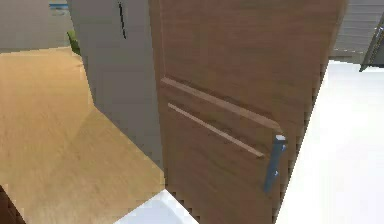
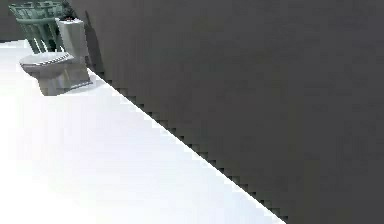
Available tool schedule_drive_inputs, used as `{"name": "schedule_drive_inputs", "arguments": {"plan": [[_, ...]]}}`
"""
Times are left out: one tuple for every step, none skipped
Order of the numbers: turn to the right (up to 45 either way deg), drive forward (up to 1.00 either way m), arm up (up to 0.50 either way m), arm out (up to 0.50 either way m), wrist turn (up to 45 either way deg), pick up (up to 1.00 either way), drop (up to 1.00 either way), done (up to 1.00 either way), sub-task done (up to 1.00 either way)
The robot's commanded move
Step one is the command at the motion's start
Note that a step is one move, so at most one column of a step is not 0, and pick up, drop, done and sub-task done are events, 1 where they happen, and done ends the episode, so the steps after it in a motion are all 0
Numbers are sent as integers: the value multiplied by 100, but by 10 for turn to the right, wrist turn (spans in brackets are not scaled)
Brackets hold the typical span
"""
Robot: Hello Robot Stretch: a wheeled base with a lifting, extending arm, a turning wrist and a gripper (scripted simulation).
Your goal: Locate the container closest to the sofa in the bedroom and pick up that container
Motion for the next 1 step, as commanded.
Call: {"name": "schedule_drive_inputs", "arguments": {"plan": [[0,20,0,0,0,0,0,0,0]]}}
